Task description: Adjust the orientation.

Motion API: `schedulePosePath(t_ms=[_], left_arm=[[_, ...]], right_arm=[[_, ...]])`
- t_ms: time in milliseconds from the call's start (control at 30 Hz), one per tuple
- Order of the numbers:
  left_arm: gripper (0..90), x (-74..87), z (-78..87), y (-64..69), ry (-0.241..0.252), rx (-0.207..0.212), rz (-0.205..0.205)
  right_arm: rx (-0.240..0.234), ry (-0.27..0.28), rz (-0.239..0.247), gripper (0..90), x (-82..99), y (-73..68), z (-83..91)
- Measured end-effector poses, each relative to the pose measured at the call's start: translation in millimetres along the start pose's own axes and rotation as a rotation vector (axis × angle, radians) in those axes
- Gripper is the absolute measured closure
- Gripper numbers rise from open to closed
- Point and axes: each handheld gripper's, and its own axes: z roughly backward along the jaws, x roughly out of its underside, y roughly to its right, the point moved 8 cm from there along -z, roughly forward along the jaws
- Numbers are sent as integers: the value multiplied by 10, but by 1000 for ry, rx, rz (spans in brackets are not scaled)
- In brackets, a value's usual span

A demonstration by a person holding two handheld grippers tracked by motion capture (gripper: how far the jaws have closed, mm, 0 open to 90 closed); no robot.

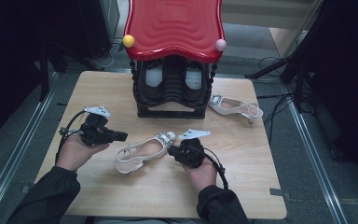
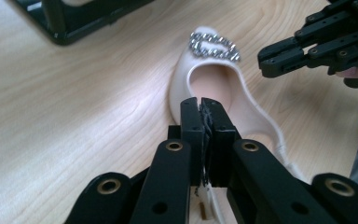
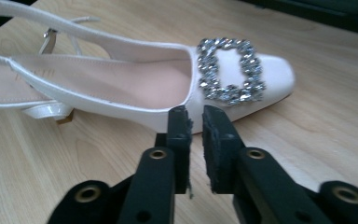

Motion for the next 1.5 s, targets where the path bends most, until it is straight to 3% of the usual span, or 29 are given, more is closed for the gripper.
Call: schedulePosePath(t_ms=[133, 500, 533, 767, 1000, 1267, 1500], left_arm=[[900, 96, -73, -78, -11, 6, 28], [899, 275, -277, -79, -62, 20, 16], [900, 278, -277, -76, -58, 24, 19], [900, 311, -310, -23, -57, 31, 30], [900, 345, -357, 94, -57, 68, 45], [897, 370, -461, 290, -58, 118, 38], [892, 370, -521, 410, -53, 120, 19]], right_arm=[[-24, -12, 11, 900, 21, -107, -63], [-59, -42, 17, 900, 85, -311, -195], [-42, -47, 29, 900, 90, -309, -224], [-38, -45, 25, 900, 66, -280, -252], [-22, -44, 14, 900, 36, -209, -256], [-2, -42, -14, 900, -3, -61, -249], [3, -47, -17, 900, -29, -11, -256]])
